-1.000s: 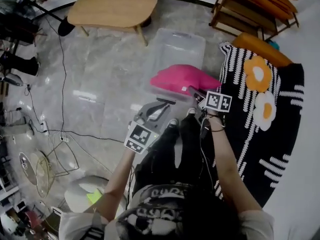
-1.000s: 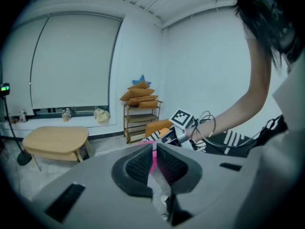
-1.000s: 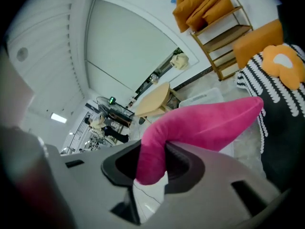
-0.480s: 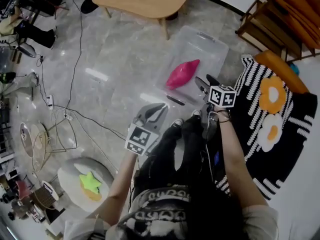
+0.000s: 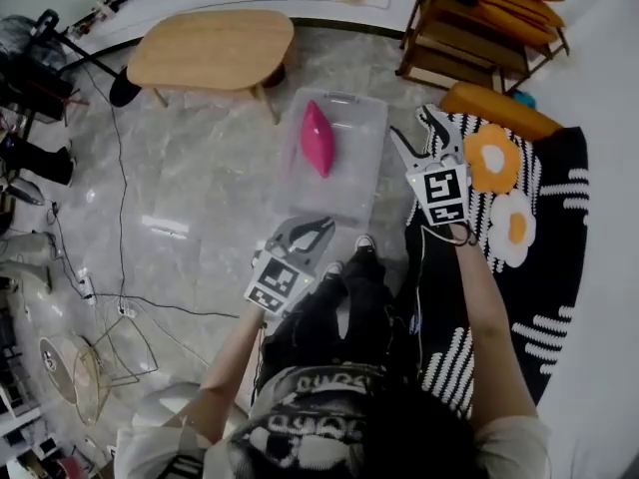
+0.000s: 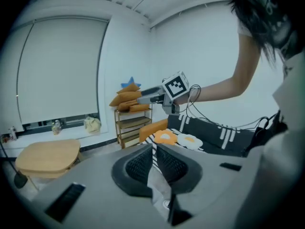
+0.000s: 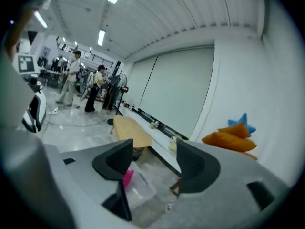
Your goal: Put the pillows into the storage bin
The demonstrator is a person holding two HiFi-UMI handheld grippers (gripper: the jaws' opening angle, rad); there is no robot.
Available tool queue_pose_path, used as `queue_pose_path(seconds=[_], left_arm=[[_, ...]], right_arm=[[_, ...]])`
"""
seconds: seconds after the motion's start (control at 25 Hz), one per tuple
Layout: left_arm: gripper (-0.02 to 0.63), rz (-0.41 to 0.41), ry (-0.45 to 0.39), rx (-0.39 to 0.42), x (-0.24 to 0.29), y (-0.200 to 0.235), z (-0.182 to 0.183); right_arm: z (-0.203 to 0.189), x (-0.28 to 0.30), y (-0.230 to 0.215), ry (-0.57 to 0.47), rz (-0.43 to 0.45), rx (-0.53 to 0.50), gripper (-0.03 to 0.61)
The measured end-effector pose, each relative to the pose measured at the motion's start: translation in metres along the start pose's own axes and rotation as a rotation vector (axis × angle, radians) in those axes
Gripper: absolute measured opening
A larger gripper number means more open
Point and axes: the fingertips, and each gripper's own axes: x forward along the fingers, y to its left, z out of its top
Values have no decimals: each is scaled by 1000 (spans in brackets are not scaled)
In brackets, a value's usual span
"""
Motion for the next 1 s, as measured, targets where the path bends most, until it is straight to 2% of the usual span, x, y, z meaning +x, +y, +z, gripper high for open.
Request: queue_pose_path(seconds=[0.08,0.16,0.24,0.36,0.48,0.64,0.8,1.0], left_arm=[[25,-90,-10,57,14,-16,10],[25,-171,-11,111,31,-35,22],[25,-242,-19,148,51,-57,37],[25,-336,-37,181,92,-94,61],[25,-410,-40,209,147,-127,81],[25,-451,-26,216,233,-157,107],[25,-427,22,189,326,-163,121],[25,-381,45,181,435,-159,129]], right_arm=[[-1,-30,-32,57,-104,-137,285],[-15,-58,-61,140,-168,-264,302],[-47,-87,-88,235,-185,-305,302],[-109,-129,-134,357,-210,-236,302],[-179,-165,-184,445,-284,-144,302],[-283,-187,-235,529,-327,5,310],[-388,-176,-267,624,-295,87,341],[-505,-135,-277,714,-152,81,365]])
